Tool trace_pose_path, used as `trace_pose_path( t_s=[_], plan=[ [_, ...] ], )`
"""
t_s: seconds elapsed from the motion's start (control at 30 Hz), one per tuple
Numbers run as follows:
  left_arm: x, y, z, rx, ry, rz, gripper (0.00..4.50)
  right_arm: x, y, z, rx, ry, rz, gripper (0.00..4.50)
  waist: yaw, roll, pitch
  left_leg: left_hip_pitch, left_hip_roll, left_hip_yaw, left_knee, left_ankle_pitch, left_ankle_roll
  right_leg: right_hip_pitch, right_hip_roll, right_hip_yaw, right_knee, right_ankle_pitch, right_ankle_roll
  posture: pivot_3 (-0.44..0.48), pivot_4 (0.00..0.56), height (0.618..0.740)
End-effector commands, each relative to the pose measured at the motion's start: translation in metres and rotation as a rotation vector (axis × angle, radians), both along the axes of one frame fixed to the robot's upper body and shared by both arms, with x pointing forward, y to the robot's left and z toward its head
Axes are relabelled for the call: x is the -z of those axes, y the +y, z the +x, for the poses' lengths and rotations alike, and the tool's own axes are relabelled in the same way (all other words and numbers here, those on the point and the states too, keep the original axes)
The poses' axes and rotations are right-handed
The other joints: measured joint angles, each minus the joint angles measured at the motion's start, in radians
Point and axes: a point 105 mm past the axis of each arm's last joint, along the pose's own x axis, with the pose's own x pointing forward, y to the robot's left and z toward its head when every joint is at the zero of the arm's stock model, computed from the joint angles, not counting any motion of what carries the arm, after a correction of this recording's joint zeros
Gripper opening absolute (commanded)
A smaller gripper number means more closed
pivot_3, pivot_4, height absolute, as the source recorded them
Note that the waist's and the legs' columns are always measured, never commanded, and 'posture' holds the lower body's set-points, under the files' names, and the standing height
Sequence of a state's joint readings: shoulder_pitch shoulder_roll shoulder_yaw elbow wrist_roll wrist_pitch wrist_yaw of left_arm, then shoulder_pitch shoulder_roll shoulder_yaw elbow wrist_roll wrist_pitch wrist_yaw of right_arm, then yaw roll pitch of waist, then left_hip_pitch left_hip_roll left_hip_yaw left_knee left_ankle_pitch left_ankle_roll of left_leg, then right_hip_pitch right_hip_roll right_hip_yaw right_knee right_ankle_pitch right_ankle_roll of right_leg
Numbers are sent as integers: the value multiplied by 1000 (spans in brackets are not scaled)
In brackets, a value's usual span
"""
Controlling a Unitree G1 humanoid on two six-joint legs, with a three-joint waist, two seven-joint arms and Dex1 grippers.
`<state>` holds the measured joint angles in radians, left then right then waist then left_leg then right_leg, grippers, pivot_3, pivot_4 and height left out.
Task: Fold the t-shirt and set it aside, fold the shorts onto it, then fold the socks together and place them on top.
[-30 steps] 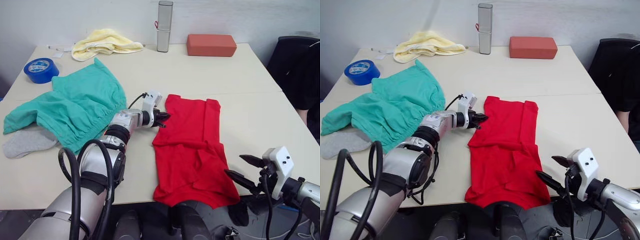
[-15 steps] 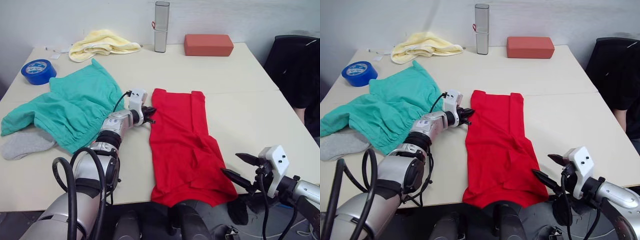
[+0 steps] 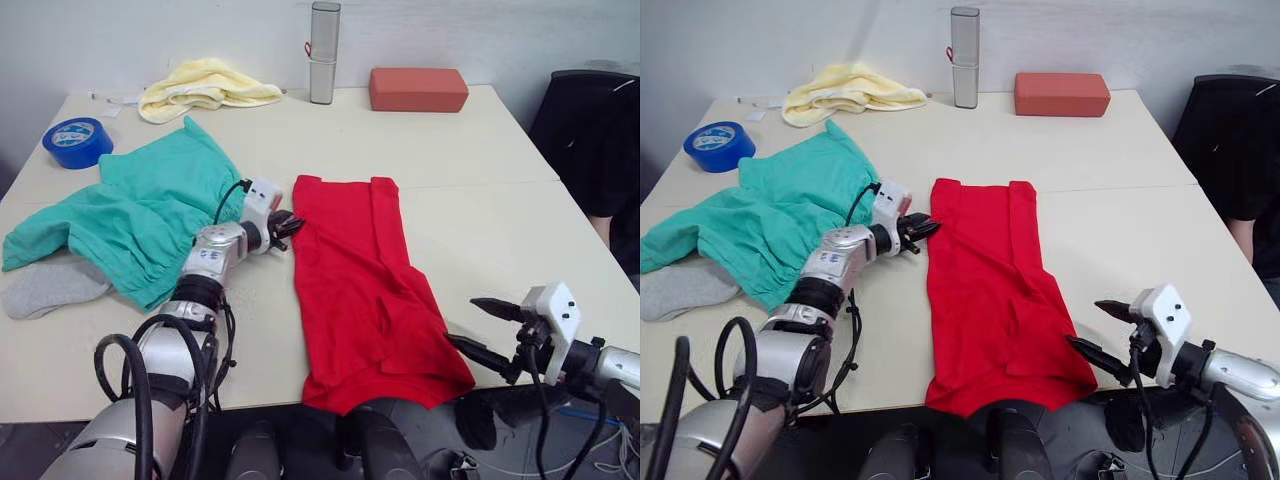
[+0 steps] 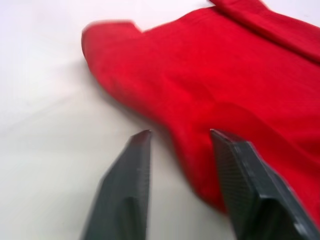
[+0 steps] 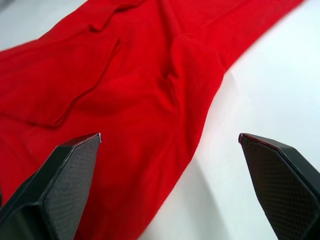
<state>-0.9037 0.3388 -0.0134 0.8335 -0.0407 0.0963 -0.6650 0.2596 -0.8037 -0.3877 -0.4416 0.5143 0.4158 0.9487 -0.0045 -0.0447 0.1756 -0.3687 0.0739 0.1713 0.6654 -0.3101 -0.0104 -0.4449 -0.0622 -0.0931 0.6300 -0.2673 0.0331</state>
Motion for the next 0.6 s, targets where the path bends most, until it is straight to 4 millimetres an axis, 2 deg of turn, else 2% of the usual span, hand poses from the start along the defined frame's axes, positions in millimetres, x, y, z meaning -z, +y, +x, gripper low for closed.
trace_pose_path(
  t_s=[0.03,0.1,0.17,0.27,0.4,0.5,0.6],
  plan=[
    [-29,5,-19,141,-187,132,3215,-15,-14,5,-58,-156,-112,4500,0,0,0,0,0,0,0,0,0,0,0,0,0,0,0,0,150,740],
    [-34,13,-40,223,-256,183,3833,-14,-25,6,-146,-253,-260,4500,0,1,0,1,0,1,0,1,-1,0,0,0,0,0,0,0,150,740],
    [-30,18,-62,305,-303,268,4482,-2,-33,-2,-335,-336,-463,4500,1,2,1,1,0,3,0,0,-1,0,-1,0,0,0,0,0,150,740],
    [-18,29,-101,465,-396,359,4482,10,-52,-3,-452,-410,-621,4500,0,2,1,2,0,4,1,0,0,1,0,0,-1,0,1,0,150,740],
    [4,41,-134,646,-489,495,4482,19,-66,0,-536,-481,-719,4500,1,5,3,3,0,5,1,1,-1,1,-1,5,0,0,1,0,150,740],
    [31,41,-168,846,-486,509,4482,25,-65,1,-618,-551,-764,4500,0,7,2,5,4,5,1,1,-1,1,-5,11,0,0,0,0,150,740],
    [40,33,-179,930,-542,525,4482,34,-62,2,-670,-566,-757,4500,0,8,2,9,5,9,-1,1,-1,3,-8,13,1,0,-1,0,150,740]
  ],
)
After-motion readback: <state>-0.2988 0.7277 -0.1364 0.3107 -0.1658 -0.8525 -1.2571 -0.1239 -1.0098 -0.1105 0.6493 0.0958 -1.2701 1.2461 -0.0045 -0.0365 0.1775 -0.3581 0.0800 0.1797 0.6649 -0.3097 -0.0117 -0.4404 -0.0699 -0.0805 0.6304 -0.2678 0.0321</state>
